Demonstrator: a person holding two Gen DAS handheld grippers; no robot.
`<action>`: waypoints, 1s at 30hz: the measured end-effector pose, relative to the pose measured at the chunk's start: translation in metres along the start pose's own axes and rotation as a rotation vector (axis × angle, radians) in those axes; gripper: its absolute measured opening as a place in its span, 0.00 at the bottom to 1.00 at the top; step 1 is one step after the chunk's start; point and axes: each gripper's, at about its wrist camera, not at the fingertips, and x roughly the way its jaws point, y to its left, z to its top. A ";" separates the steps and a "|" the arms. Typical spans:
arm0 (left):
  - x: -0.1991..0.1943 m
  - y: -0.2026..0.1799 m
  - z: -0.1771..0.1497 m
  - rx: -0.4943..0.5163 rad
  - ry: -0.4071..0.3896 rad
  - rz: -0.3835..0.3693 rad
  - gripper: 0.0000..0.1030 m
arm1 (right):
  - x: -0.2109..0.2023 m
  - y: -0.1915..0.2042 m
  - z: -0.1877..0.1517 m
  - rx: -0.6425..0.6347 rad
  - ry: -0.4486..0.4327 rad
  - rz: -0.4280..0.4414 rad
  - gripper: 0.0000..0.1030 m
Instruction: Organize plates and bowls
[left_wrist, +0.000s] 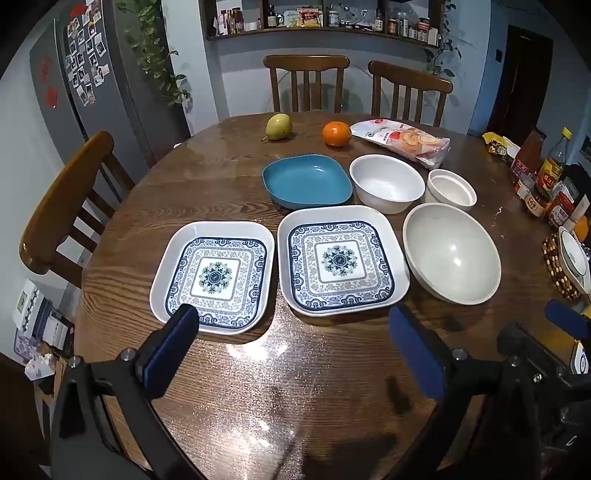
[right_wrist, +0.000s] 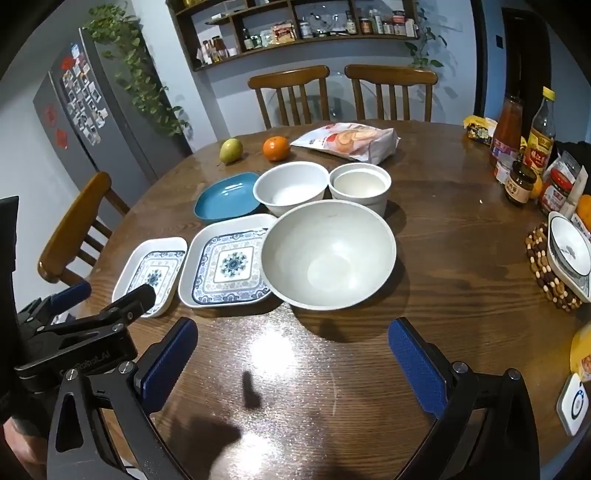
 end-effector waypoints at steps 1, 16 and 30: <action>0.000 0.001 0.000 0.000 0.000 -0.002 0.99 | 0.000 0.001 0.000 -0.001 0.000 0.002 1.00; 0.008 0.011 -0.001 -0.008 0.020 -0.011 0.99 | 0.004 0.011 0.001 -0.015 0.017 0.017 1.00; 0.024 0.046 0.001 -0.072 0.042 -0.056 0.99 | 0.018 0.035 -0.004 -0.045 0.038 0.075 1.00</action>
